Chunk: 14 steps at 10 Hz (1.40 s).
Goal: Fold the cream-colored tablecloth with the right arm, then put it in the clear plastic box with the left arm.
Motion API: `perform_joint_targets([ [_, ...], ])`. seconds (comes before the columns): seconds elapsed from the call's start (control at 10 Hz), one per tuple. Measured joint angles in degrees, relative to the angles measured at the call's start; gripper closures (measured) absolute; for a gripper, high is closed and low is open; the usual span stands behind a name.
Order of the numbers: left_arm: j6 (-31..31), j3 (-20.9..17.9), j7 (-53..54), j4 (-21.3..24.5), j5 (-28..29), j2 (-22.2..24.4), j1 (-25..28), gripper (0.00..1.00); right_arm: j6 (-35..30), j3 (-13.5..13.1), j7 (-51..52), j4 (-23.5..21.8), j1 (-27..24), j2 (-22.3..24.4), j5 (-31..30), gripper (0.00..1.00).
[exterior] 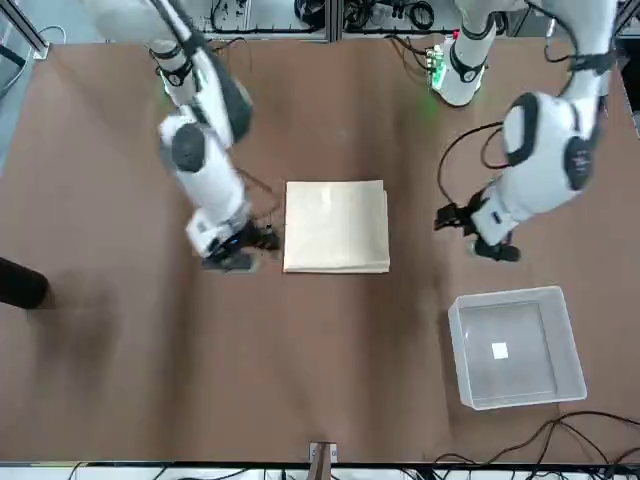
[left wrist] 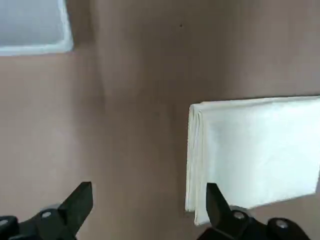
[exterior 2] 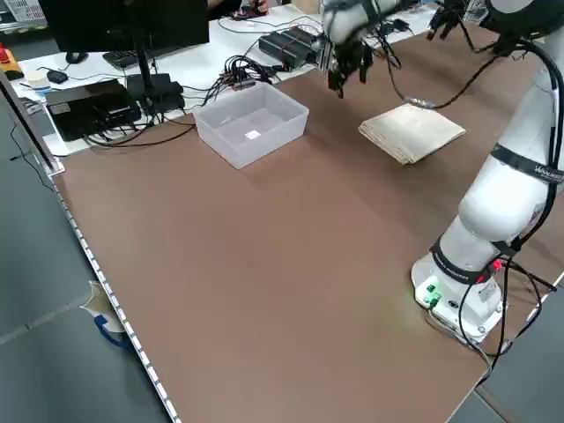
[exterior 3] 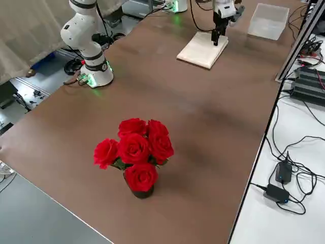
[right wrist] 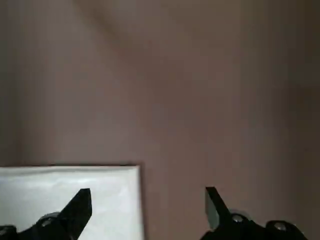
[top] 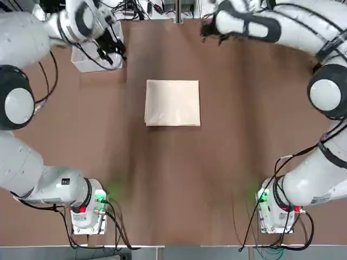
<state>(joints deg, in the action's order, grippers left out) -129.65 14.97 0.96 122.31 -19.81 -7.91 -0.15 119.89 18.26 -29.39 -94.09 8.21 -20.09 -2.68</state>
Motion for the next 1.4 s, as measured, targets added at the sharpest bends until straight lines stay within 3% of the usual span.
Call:
perform_joint_targets([
  [0.2,-8.48,3.69,-0.13,4.78,-2.19,-3.61,-0.05,0.0,-7.95,-9.46,9.88,0.11,-0.95,6.95,2.85,0.0],
  [0.4,-14.52,5.85,-0.13,5.11,-4.31,-9.74,-0.06,0.0,-13.61,-17.09,14.08,0.02,-2.31,12.13,3.72,0.0],
  [0.5,-18.41,7.4,-0.18,5.08,-6.43,-12.41,-0.02,0.0,-15.98,-19.55,17.59,-0.06,-4.11,13.77,3.88,0.0],
  [0.8,-28.06,12.86,-1.7,4.96,-9.71,-19.26,-0.04,0.03,-20.75,-23.71,23.85,0.81,-6.83,15.69,3.94,0.0],
  [1.4,-29.0,14.89,-2.51,4.53,-10.52,-22.47,0.13,0.04,-24.26,-23.96,26.14,1.51,-7.28,16.18,3.51,0.0],
])
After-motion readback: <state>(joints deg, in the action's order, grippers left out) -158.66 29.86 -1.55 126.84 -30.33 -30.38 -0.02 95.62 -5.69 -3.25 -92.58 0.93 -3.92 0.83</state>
